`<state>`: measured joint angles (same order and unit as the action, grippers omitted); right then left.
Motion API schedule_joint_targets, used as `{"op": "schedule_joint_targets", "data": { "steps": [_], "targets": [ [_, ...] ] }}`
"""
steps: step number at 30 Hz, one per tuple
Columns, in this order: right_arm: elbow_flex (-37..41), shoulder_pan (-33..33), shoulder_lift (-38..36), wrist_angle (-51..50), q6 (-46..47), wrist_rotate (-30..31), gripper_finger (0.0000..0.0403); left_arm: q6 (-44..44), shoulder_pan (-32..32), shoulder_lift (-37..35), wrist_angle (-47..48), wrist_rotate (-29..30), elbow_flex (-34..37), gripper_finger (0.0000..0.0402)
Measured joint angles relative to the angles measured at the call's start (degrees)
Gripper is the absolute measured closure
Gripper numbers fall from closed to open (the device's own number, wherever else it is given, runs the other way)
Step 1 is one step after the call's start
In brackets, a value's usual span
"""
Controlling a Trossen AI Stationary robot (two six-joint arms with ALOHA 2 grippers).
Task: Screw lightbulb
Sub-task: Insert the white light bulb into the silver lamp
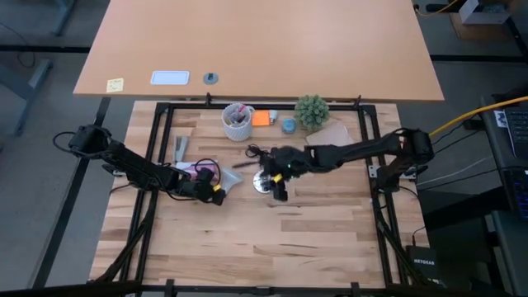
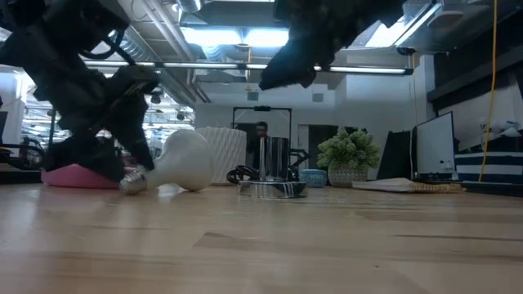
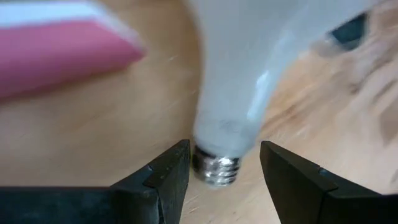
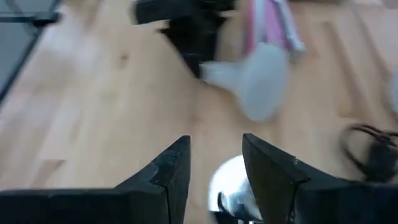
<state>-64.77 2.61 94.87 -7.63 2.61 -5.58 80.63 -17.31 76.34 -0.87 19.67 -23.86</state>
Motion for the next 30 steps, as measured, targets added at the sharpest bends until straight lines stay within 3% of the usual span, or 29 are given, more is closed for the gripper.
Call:
{"op": "schedule_joint_targets", "data": {
  "steps": [10,15,22,30],
  "targets": [
    [0.0,9.8,0.0,2.2,2.1,0.4,0.0253,-1.5,0.2,0.0,-3.3,10.8,0.0,0.0215],
    [0.0,14.0,0.0,1.9,6.6,8.3,0.0253,-3.9,0.2,0.0,-4.6,11.2,0.0,0.0215],
    [0.0,17.1,0.0,1.8,17.3,18.0,0.0253,-14.6,0.2,0.0,-10.6,11.8,0.0,0.0215],
    [-0.1,16.9,0.0,-0.7,18.2,18.6,0.0253,-16.2,0.2,0.0,-10.4,15.1,0.0,0.0215]
  ]
}}
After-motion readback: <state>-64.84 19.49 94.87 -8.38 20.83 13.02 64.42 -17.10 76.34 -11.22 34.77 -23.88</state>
